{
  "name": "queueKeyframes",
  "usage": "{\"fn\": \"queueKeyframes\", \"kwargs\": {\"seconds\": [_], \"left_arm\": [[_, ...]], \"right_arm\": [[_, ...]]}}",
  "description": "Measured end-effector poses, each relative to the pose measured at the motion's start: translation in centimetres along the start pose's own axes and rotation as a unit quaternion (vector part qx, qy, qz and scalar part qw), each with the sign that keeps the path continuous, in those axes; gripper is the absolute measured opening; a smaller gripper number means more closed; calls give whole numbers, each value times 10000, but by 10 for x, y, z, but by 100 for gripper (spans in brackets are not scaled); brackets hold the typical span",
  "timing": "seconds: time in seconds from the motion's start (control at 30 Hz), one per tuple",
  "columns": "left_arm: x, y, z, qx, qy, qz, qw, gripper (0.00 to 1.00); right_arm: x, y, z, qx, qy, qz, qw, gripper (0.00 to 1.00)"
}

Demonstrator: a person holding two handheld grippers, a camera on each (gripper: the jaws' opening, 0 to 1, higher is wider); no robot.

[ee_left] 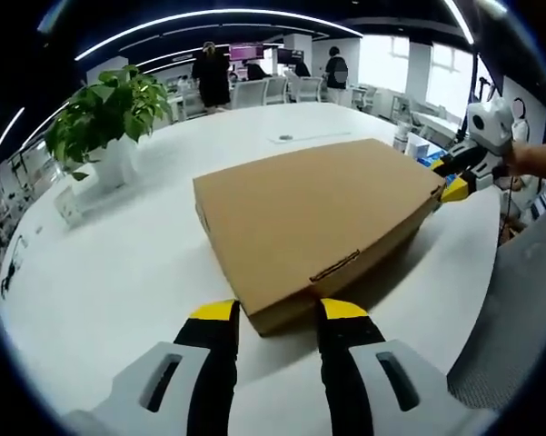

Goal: Operate the shoe box by opening the lid, removing the specified soft item, and placing it in the target area until the item is outside and the box remains undamaged.

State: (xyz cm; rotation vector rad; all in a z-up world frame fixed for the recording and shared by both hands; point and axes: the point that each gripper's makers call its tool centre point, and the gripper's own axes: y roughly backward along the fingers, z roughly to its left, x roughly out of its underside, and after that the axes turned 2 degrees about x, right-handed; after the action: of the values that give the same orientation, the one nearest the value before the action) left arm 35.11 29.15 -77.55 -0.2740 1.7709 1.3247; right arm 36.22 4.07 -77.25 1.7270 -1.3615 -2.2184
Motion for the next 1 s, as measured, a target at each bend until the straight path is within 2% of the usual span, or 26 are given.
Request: {"fn": "queueKeyframes", "kwargs": {"seconds": [0.27,0.53,0.77,0.9,1.0], "left_arm": [[-6,-14,2,64,-62,79,9999,33],[-14,-23,7,146,-173,170,9996,33],[-14,-22,6,148,-66,200,9997,33],[-12,-17,7,21,79,128,9999,30],[-12,-11,6,-31,224,18,9997,35]], "right_arm": [[-2,-5,-17,71,135,118,9998,28],[0,-5,-19,196,120,122,9997,28],[0,-4,-21,266,103,100,9995,28],[-6,3,-25,499,264,15,9984,31],[-10,15,-32,704,155,-130,9973,33]]}}
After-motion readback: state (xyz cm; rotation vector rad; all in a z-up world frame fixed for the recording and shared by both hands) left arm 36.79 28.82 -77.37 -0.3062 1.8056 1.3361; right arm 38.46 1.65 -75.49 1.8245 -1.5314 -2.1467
